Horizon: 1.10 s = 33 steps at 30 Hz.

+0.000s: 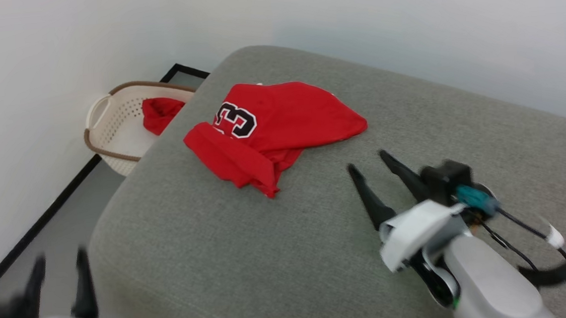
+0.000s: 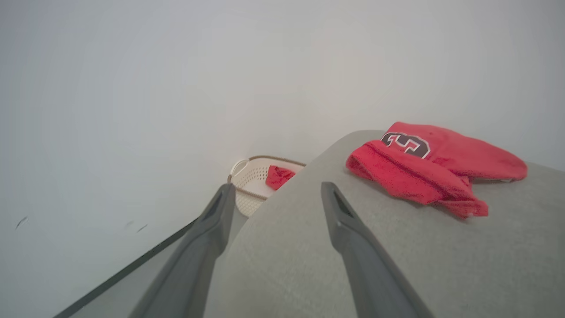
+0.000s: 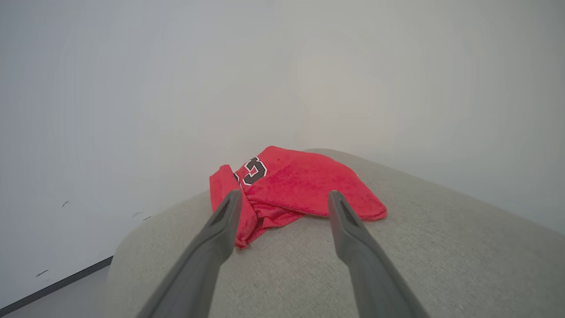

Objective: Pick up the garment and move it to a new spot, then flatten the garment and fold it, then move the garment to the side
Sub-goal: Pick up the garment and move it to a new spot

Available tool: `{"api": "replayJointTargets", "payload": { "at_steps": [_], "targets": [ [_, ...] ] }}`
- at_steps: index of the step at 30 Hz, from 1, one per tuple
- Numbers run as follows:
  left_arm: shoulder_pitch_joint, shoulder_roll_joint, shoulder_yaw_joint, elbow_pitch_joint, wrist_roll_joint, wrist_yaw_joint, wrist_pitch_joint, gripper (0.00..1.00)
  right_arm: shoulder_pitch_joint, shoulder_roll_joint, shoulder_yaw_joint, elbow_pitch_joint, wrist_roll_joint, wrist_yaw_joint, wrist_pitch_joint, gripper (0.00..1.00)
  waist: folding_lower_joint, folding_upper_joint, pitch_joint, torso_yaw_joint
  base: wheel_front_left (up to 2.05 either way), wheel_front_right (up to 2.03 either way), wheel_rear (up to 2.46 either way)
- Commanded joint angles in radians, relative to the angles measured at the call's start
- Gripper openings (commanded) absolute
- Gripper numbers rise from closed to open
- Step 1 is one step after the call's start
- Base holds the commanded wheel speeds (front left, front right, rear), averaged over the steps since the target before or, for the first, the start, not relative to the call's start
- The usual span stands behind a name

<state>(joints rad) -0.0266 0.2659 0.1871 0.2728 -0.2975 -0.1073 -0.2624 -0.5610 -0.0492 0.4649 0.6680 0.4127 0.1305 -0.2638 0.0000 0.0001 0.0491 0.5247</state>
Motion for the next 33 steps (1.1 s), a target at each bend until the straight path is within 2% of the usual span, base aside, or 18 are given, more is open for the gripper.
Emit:
{"api": "replayJointTargets", "payload": {
  "at_steps": [1, 2, 8, 9, 10, 18, 24, 26, 30, 33],
  "targets": [
    [-0.076, 0.024, -0.04, 0.015, 0.003, -0.013, 0.009, 1.0, 0.055, -0.001, -0.053, -0.029, -0.04, 0.0, -0.001, 1.0, 0.0, -0.0001, -0.003, -0.013, 0.0, 0.0, 0.0],
    [-0.115, 0.045, -0.069, 0.028, 0.011, -0.018, 0.019, 1.0, 0.078, -0.001, -0.082, -0.051, -0.059, 0.0, -0.001, 1.0, 0.0, -0.0001, -0.003, -0.019, 0.0, 0.0, 0.0],
    [-0.354, 0.176, -0.191, 0.126, -0.04, -0.024, 0.023, 1.0, 0.11, -0.002, -0.126, -0.155, -0.159, 0.0, -0.001, 1.0, 0.0, -0.0001, 0.094, -0.172, 0.0, 0.0, 0.0],
    [-0.39, 0.216, -0.222, 0.148, -0.031, -0.024, 0.021, 1.0, 0.107, -0.003, -0.13, -0.169, -0.171, 0.0, -0.001, 1.0, 0.0, -0.0001, 0.114, -0.197, 0.0, 0.0, 0.0],
    [-0.39, 0.216, -0.222, 0.148, -0.031, -0.024, 0.021, 1.0, 0.107, -0.003, -0.13, -0.169, -0.171, 0.0, -0.001, 1.0, 0.0, -0.0001, 0.114, -0.197, 0.0, 0.0, 0.0],
    [-0.679, 0.405, -0.526, 0.357, -0.198, -0.023, 0.014, 1.0, 0.106, -0.002, -0.142, -0.27, -0.238, 0.0, 0.002, 1.0, 0.0, -0.0001, 0.259, -0.372, 0.0, 0.0, 0.0],
    [-0.846, 0.529, -0.766, 0.444, -0.431, -0.022, 0.122, 1.0, 0.111, 0.0, -0.15, -0.344, -0.268, 0.0, 0.012, 1.0, 0.0, -0.0001, 0.34, -0.456, 0.0, 0.0, 0.0],
    [-0.871, 0.549, -0.849, 0.42, -0.551, -0.022, 0.202, 1.0, 0.116, -0.001, -0.157, -0.365, -0.272, 0.0, 0.013, 1.0, 0.0, -0.0001, 0.357, -0.475, 0.0, 0.0, 0.0],
    [-0.917, 0.648, -0.973, 0.356, -0.763, -0.022, 0.345, 1.0, 0.122, 0.001, -0.159, -0.408, -0.275, 0.0, 0.017, 1.0, 0.0, -0.0001, 0.388, -0.507, 0.0, 0.0, 0.0],
    [-0.938, 0.707, -1.052, 0.306, -0.877, -0.022, 0.42, 1.0, 0.12, 0.0, -0.149, -0.436, -0.278, 0.0, 0.025, 1.0, 0.0, -0.0001, 0.414, -0.526, 0.0, 0.0, 0.0]
  ]
}}
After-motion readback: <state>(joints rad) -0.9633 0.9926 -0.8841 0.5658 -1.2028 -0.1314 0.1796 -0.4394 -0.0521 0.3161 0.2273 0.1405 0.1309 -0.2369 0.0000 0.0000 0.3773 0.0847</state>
